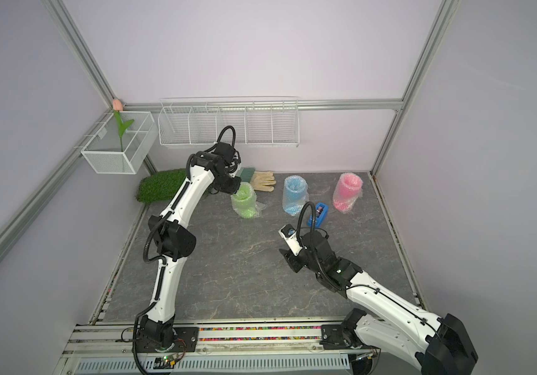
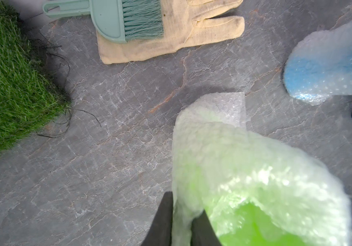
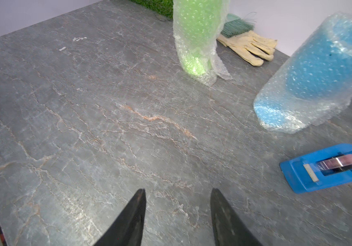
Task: Wrap wine glasses in bubble wrap
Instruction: Place the bubble wrap at the center of the board.
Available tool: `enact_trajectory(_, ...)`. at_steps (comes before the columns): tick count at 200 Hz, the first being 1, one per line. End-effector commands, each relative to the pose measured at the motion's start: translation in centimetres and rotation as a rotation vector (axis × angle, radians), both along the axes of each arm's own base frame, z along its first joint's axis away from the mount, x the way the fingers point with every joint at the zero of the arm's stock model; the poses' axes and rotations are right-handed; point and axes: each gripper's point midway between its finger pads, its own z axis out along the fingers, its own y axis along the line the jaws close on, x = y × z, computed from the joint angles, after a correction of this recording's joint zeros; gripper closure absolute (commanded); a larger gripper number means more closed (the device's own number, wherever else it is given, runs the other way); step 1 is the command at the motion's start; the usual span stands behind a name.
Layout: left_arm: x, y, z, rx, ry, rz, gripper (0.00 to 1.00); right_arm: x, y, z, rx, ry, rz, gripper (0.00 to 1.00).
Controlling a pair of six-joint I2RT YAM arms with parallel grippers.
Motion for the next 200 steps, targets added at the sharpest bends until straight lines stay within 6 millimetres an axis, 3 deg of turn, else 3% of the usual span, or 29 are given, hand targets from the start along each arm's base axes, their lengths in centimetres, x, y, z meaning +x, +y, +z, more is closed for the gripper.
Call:
enact_trajectory(1, 0.0, -0.5, -2.2, 0.005, 0.050, -0.031, 0.78, 0.0, -1.3, 0.2, -0.046, 0.008, -0.039, 0.47)
enact_trajectory(21, 0.2, -0.4, -3.2, 0.014, 0.063, -0.027, 0.66, 0.0, -1.5, 0.5, -0.052, 0.007, -0.045, 0.47)
enact_trajectory(39, 0.4, -0.4, -2.8, 0.009, 0.049, -0.025, 0.58, 0.0, -1.7, 0.6, -0.058, 0.007, -0.050, 0.47)
enact_trajectory(101, 0.5, 0.0, 3.2, -0.026, -0.087, -0.020, 0.46, 0.2, -2.3, 1.9, -0.076, -0.014, -0.069, 0.46)
enact_trajectory(129, 0.0, 0.2, 4.7, -0.040, -0.113, -0.022, 0.45, 0.4, -2.7, 2.3, -0.080, -0.024, -0.082, 0.46)
enact_trajectory(163, -0.5, 0.2, 4.2, -0.039, -0.090, -0.027, 0.44, 0.6, -2.9, 2.6, -0.072, -0.028, -0.092, 0.46)
enact_trajectory(200, -1.0, 0.7, 1.0, 0.012, -0.008, -0.019, 0.45, 0.5, -3.0, 2.5, -0.073, -0.018, -0.092, 0.46)
